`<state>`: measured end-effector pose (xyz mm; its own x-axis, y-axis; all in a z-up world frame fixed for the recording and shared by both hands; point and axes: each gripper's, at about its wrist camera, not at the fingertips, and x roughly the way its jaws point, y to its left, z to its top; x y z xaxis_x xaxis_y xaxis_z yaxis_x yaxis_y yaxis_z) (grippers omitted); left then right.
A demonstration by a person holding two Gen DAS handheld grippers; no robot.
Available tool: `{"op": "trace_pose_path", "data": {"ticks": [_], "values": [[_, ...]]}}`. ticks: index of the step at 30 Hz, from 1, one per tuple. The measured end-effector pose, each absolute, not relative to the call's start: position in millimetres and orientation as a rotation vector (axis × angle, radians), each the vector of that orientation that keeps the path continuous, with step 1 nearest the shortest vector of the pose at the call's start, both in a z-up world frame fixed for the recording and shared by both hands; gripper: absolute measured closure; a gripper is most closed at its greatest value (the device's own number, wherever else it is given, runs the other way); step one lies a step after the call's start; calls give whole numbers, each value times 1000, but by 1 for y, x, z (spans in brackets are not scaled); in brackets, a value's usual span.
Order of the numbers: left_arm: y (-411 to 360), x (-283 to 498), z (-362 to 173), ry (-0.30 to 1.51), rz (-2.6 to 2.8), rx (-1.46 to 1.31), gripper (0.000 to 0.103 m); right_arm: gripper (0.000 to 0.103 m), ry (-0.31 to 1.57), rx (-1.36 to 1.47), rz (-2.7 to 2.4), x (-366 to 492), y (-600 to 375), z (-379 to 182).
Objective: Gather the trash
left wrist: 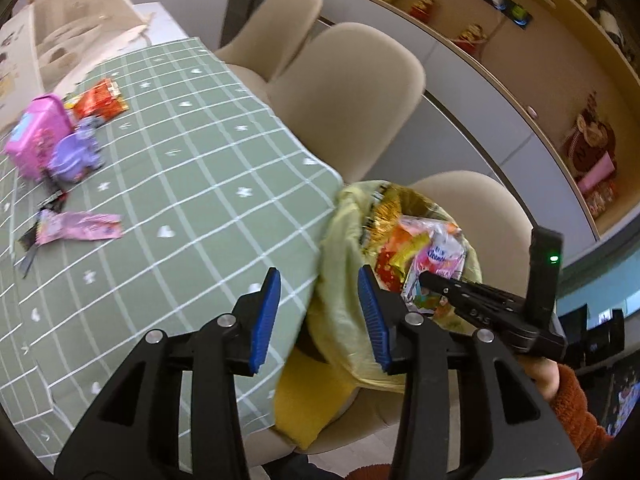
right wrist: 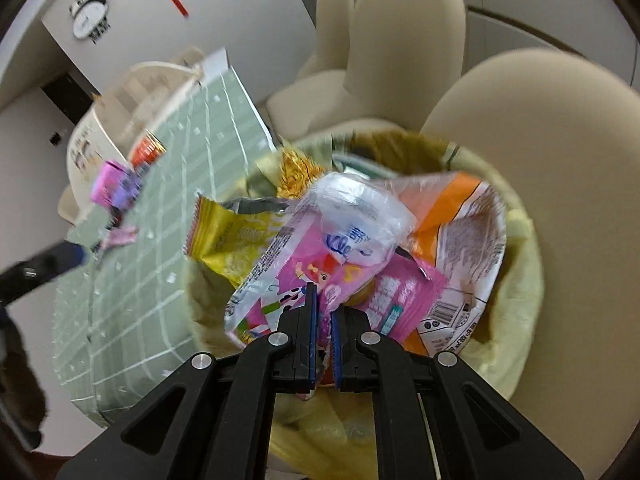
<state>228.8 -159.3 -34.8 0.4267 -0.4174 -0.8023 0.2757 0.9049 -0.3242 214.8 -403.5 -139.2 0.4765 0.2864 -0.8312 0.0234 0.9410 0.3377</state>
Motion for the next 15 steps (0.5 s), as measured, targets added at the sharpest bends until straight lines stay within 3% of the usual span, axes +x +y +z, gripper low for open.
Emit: {"op": "trace_pose_path", "data": {"ticks": [11,15], "values": [[-138,233,-46,1061,-438,-169,65,93,1011,348,79,208,-405,-132],[-137,237,-49,1064,-455,-174,64,84,950,349,50,198,-408,-116]]}}
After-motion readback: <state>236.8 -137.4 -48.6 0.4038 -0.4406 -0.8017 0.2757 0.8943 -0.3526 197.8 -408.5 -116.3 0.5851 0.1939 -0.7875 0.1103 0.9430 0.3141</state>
